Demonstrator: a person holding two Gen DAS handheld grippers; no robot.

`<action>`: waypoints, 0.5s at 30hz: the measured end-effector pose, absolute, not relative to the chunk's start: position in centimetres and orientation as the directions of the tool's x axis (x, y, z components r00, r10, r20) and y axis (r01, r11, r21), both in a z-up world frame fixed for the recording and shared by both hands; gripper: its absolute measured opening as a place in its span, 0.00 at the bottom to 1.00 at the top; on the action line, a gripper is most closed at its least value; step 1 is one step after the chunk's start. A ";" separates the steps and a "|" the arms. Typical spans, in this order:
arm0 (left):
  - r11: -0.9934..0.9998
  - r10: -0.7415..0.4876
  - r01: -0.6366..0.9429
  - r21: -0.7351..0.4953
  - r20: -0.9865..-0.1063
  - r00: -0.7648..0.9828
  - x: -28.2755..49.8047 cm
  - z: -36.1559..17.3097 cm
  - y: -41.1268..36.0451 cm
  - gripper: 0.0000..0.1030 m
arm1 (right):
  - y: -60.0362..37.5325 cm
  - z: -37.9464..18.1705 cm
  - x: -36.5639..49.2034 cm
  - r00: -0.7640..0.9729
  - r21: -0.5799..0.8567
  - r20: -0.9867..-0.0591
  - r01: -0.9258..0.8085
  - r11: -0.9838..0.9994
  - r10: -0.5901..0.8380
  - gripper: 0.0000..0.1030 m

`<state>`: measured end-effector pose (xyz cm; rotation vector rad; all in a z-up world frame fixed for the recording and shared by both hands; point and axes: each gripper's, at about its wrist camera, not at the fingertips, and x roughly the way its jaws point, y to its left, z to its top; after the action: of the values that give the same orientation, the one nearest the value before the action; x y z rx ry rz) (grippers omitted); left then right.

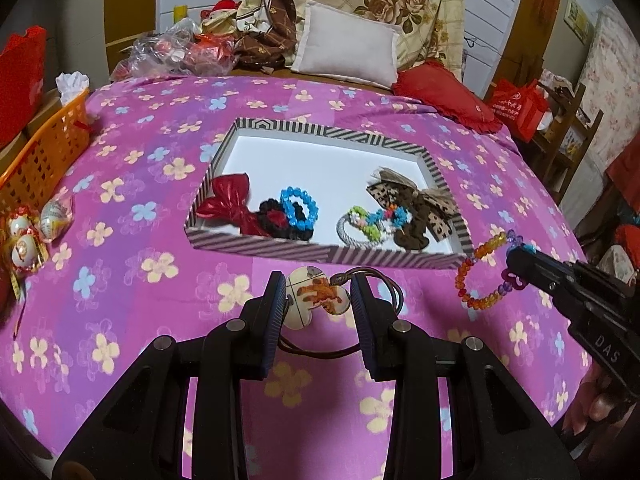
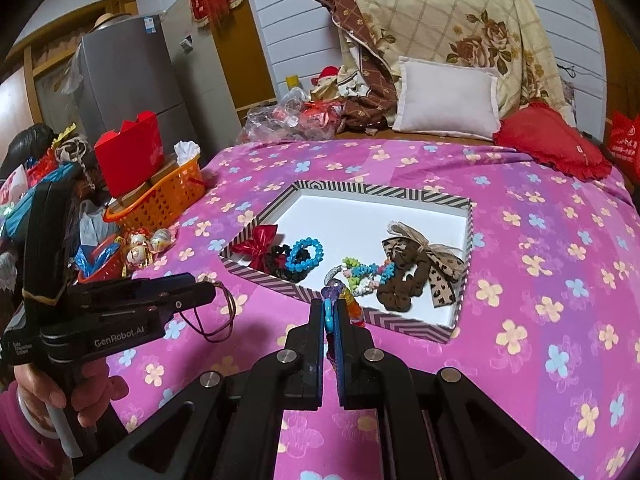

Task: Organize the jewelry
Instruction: 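Carry the brown elastic with left tool while right tool carries the orange bracelet to the tray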

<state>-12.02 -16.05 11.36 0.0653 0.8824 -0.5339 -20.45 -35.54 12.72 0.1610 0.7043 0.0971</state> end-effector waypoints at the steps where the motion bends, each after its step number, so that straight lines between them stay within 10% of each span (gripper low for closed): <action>1: 0.870 -0.414 0.468 -0.157 -0.748 0.518 -11.6 11.4 -16.2 0.31 | -35.6 12.7 -20.1 0.756 0.179 -0.638 -0.035 0.983 0.143 0.04; 15: 0.881 -0.355 0.469 -0.069 -0.752 0.556 -6.7 11.2 -19.6 0.31 | -37.0 12.6 -14.3 0.750 0.166 -0.648 -0.032 0.986 0.133 0.04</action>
<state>-6.67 -19.63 11.21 0.1456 0.8527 -0.4882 -14.35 -36.98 12.63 0.1474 0.7184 0.0908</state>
